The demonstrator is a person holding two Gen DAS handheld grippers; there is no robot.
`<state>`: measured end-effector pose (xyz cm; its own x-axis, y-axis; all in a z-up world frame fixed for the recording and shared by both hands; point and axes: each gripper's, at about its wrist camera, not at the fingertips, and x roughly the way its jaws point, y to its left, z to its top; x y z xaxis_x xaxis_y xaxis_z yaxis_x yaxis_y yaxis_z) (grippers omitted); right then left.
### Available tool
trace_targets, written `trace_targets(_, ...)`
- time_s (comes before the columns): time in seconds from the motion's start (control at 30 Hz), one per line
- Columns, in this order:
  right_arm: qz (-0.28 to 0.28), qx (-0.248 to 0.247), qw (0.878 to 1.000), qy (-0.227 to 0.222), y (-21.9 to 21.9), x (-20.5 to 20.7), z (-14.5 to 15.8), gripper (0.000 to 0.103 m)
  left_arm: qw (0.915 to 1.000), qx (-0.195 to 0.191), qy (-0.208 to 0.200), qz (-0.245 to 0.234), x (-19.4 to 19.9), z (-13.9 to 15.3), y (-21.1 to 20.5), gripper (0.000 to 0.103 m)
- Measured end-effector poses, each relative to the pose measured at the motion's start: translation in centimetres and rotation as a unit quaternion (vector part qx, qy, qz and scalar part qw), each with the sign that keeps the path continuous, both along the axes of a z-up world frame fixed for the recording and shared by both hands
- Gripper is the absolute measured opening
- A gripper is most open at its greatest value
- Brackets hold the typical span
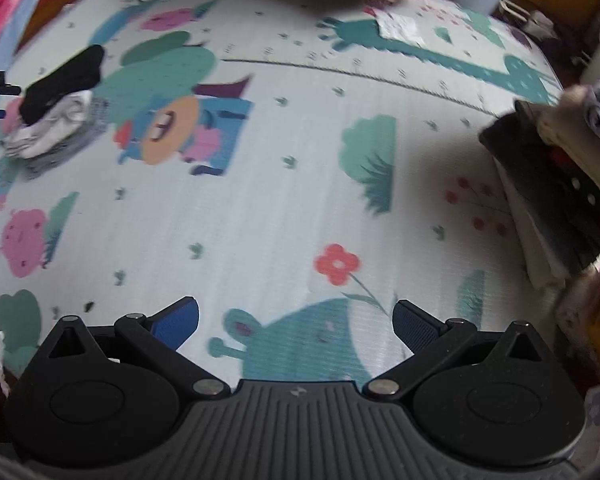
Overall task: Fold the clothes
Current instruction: 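Reach the left tool to the black garment atop the clothes stack and grasp it, then lift the black garment with the left tool and carry it across the mat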
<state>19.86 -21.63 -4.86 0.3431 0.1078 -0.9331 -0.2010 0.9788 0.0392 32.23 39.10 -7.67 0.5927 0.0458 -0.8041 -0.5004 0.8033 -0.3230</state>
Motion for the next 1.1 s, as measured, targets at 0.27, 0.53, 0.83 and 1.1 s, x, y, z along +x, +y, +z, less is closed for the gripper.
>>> trace_targets(0.27, -0.033, 0.014, 0.999, 0.021, -2.9, 0.4, -0.9, 0.103, 0.9974, 0.063, 0.02, -0.027, 2.0, -2.1, 0.2, 0.034)
trace_targets(0.53, -0.042, 0.024, 0.999, 0.018, -3.7, 0.4, -0.3, 0.103, 0.9898, 0.119, 0.035, -0.071, 2.0, -3.3, -0.6, 0.034)
trace_targets(0.83, -0.045, 0.025, 0.999, 0.011, -4.4, 0.1, 0.4, 0.103, 0.9823, 0.15, -0.017, -0.111, 2.0, 0.7, -2.9, 0.0)
trace_targets(1.1, -0.047, 0.056, 0.997, -0.021, -4.9, -0.4, 3.5, 0.103, 0.9836, 0.15, -0.049, -0.087, 0.7, 7.8, -4.3, 0.059)
